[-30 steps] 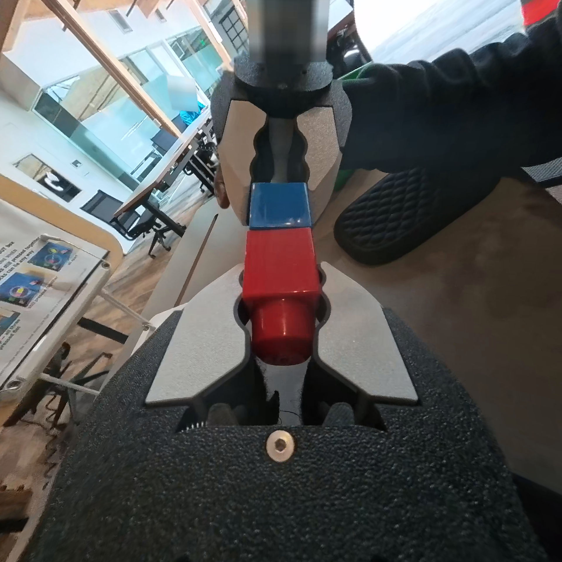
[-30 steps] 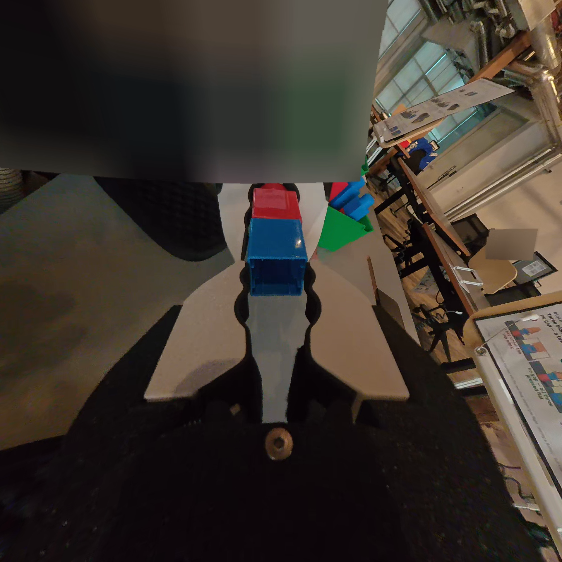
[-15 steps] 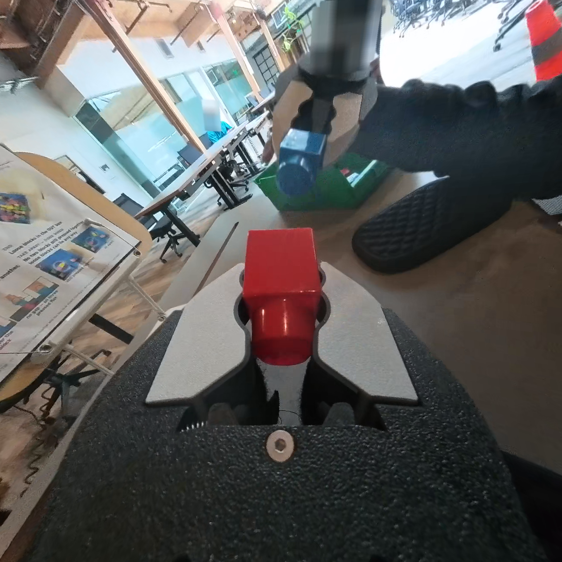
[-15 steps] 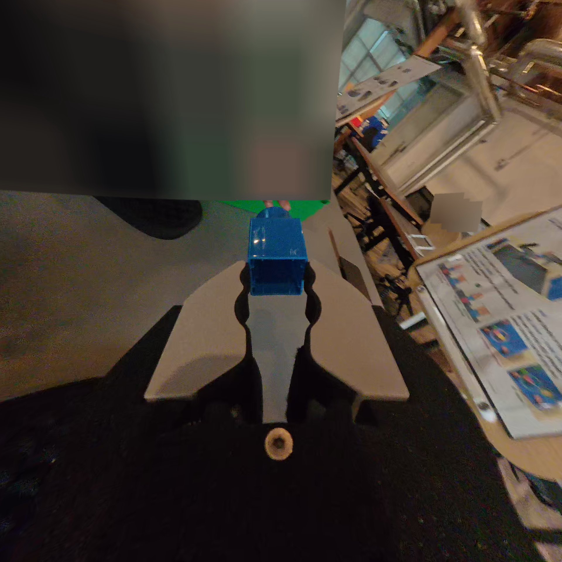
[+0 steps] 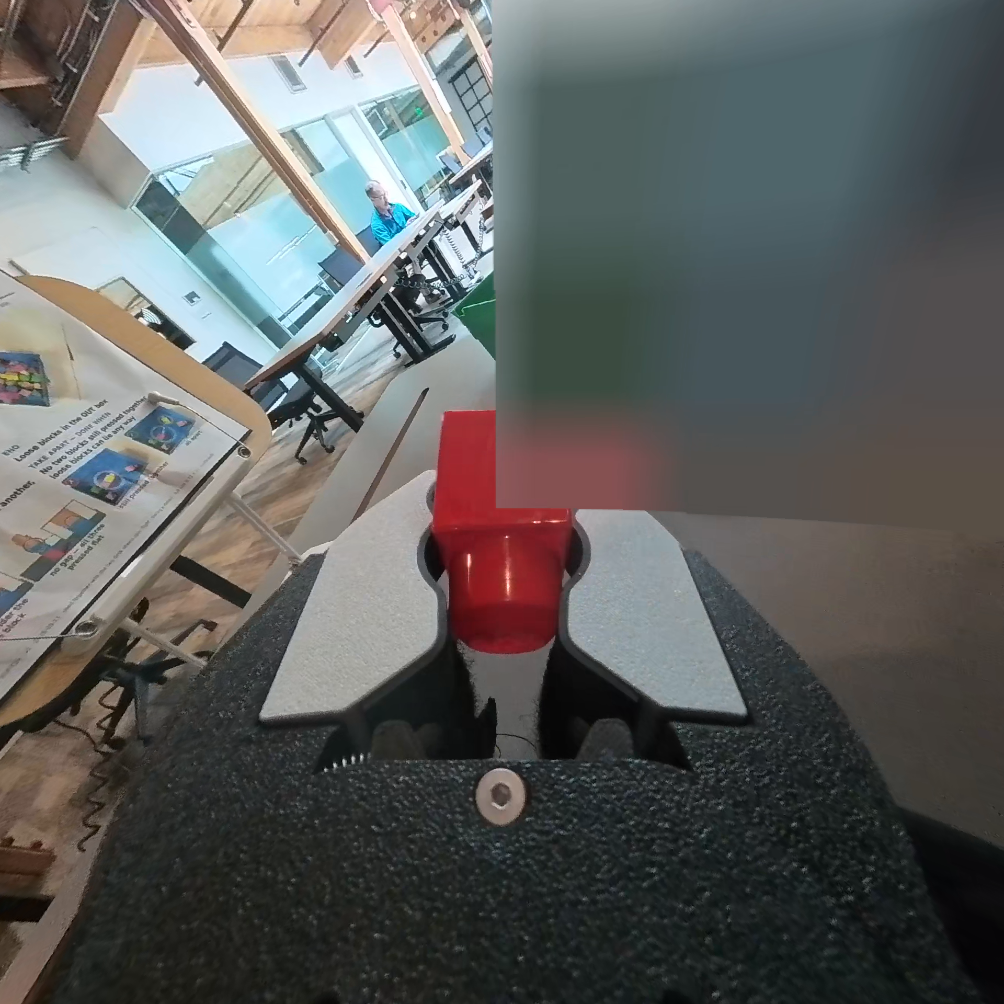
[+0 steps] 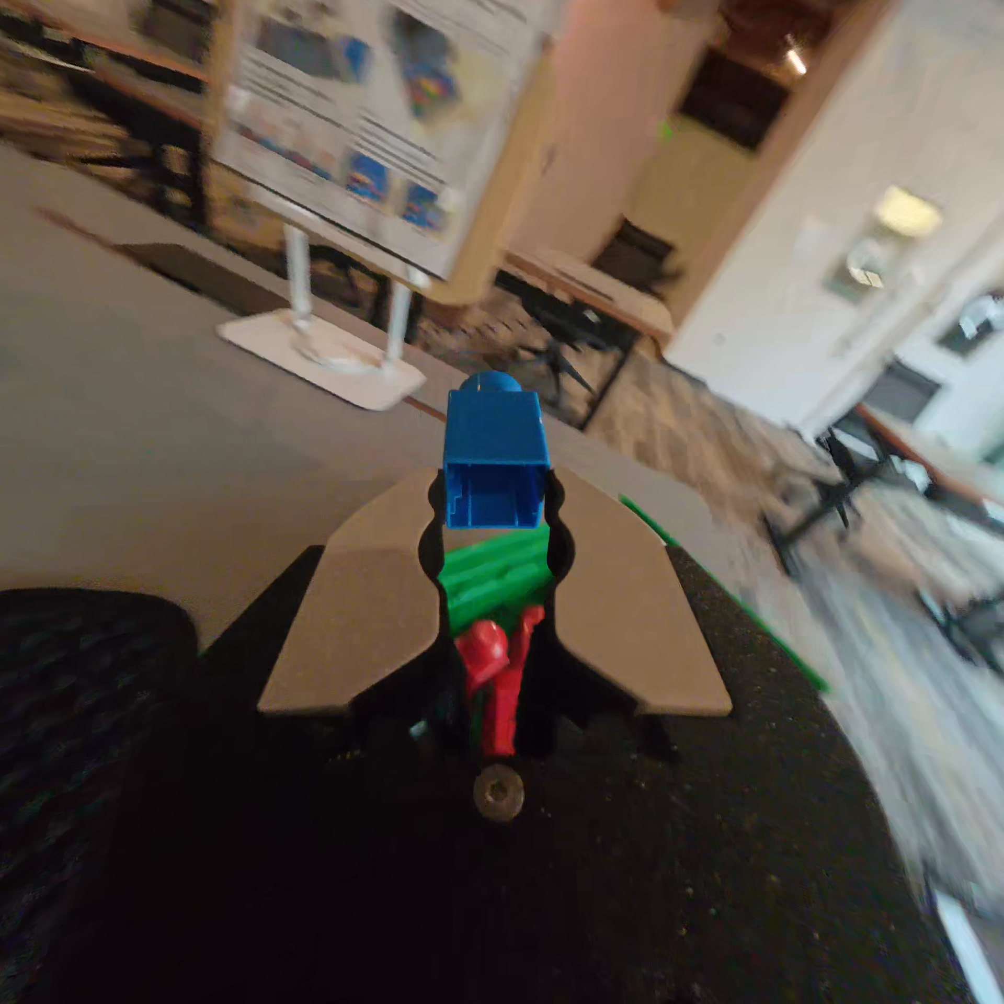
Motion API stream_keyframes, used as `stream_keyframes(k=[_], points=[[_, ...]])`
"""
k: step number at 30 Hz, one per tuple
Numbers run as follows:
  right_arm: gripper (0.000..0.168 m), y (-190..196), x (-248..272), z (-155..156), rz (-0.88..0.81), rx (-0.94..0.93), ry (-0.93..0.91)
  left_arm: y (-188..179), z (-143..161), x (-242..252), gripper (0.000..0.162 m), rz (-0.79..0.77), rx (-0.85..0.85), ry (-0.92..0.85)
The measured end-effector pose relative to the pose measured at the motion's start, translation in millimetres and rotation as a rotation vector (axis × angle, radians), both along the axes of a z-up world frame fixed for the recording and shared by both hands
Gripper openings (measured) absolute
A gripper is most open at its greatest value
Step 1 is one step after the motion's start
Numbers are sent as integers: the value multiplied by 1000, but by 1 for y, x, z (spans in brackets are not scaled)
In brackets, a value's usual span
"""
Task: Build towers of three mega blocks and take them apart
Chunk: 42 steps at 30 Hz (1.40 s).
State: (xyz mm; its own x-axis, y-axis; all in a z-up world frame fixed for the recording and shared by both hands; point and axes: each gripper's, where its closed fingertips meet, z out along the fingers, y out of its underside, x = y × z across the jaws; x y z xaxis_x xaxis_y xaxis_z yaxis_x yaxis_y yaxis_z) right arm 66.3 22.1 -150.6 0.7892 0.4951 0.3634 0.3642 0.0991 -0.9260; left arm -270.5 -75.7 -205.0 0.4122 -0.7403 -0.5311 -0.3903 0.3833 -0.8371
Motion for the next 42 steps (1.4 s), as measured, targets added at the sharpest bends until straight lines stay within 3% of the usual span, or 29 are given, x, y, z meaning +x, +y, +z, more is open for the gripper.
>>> stream_keyframes(k=[6, 11, 16, 24, 42], points=[[34, 31, 65, -57, -329, -261, 25, 0, -2, 3, 40, 0, 5, 14], [34, 49, 85, -107, -442, -480, -71, 0, -2, 2, 40, -1, 8, 13], [34, 59, 96, -139, -502, -621, -128, 0, -2, 2, 40, 0, 5, 13], [35, 65, 107, -163, -553, -747, -189, 1, -4, 2, 40, 3, 4, 22], [37, 63, 113, -185, -569, -880, -232, 2, -6, 2, 40, 4, 1, 29]])
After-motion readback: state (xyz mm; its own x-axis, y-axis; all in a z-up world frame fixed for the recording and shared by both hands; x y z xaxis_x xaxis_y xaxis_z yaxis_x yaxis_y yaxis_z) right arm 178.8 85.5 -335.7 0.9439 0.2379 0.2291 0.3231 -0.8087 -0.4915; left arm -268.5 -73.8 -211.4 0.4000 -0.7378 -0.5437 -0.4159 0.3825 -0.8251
